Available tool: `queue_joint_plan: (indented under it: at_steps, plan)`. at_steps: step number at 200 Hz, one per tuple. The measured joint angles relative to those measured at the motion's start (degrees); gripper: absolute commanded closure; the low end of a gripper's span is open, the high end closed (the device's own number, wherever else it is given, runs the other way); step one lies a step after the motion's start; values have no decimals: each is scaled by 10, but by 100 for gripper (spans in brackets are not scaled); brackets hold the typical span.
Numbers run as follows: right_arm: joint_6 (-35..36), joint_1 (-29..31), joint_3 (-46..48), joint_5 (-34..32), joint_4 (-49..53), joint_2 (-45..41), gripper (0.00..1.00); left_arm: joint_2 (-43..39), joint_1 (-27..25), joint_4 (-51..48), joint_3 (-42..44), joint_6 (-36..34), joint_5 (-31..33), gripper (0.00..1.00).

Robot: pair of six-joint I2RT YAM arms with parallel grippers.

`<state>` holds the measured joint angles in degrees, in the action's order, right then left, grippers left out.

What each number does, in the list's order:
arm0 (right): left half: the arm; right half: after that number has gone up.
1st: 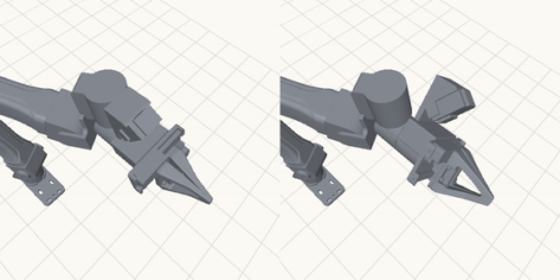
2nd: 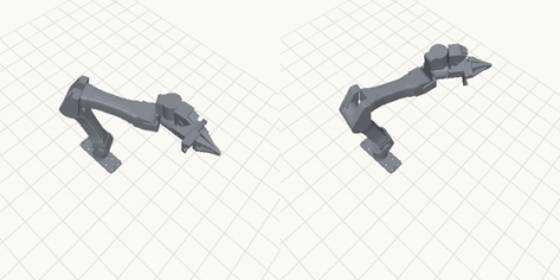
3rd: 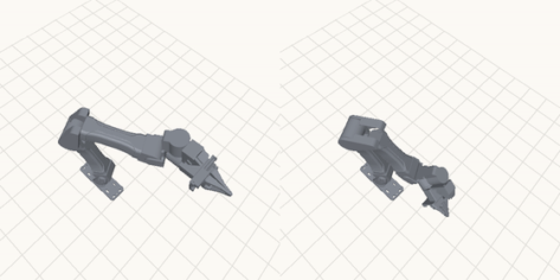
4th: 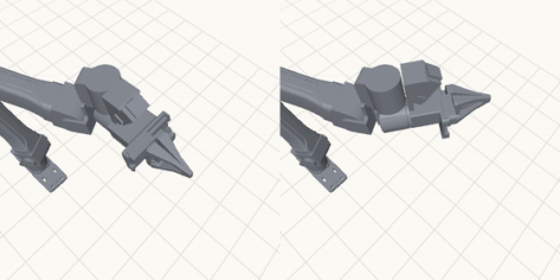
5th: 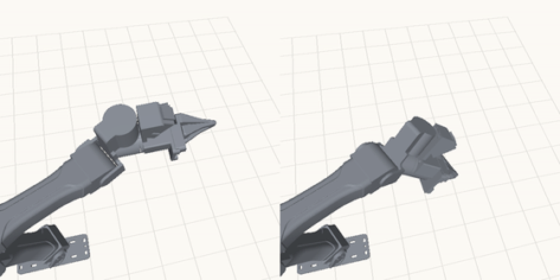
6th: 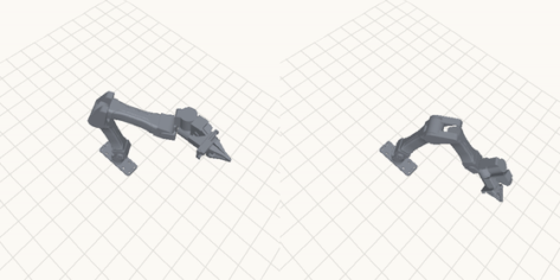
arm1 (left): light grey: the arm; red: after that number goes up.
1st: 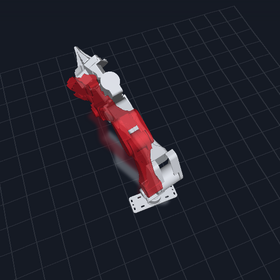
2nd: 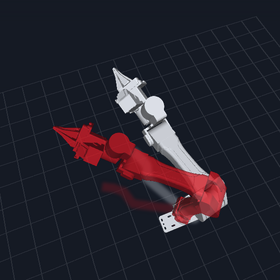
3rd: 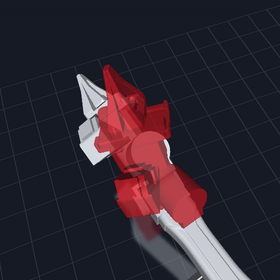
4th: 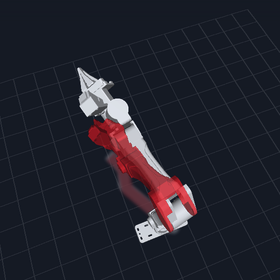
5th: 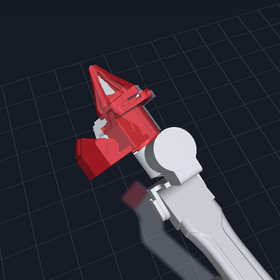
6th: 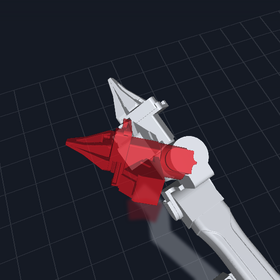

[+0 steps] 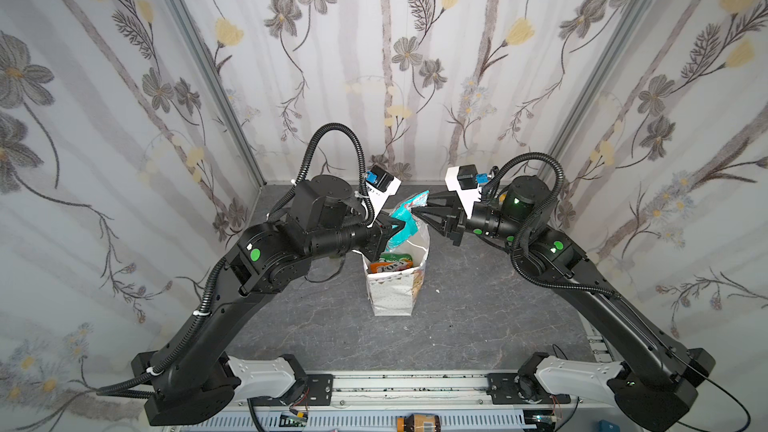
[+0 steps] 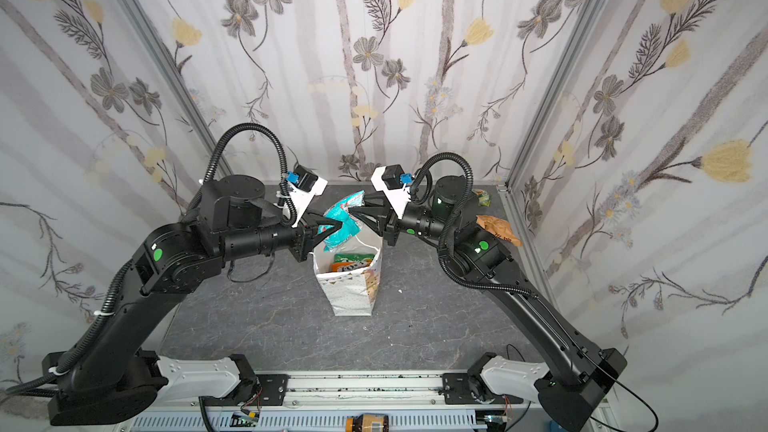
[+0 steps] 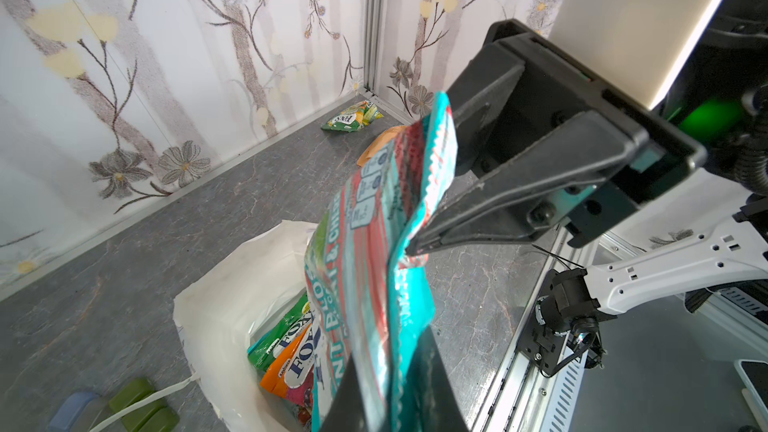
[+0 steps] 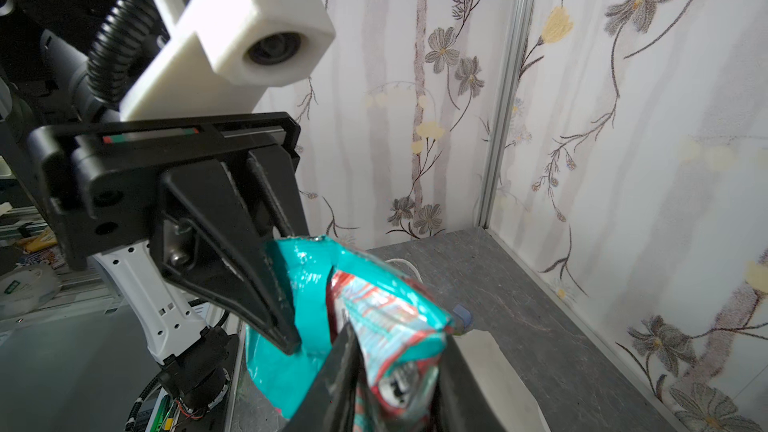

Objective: Take the snacks out of the paper bag

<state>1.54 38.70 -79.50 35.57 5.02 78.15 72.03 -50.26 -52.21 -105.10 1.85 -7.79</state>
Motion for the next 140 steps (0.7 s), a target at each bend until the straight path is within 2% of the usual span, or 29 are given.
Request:
queue_joint_plan:
  at_steps: [11,22,42,61,111,140]
  plan:
    - [0,0,2,0,0,-3,94,0,-1,0,0,-2,8,93]
    - [-5,0,5,0,0,-8,100,0,-1,0,0,-3,12,78]
    - [-16,1,9,-8,-1,-19,100,-3,-2,10,4,-4,19,66]
    - [-34,1,12,-18,-5,-31,100,-11,-2,27,10,-4,24,45]
    - [-91,-11,-2,-90,-36,-56,100,-50,-2,74,46,-11,26,15]
    - [-160,-74,-24,-121,-55,-48,100,-73,-2,94,72,-16,26,4]
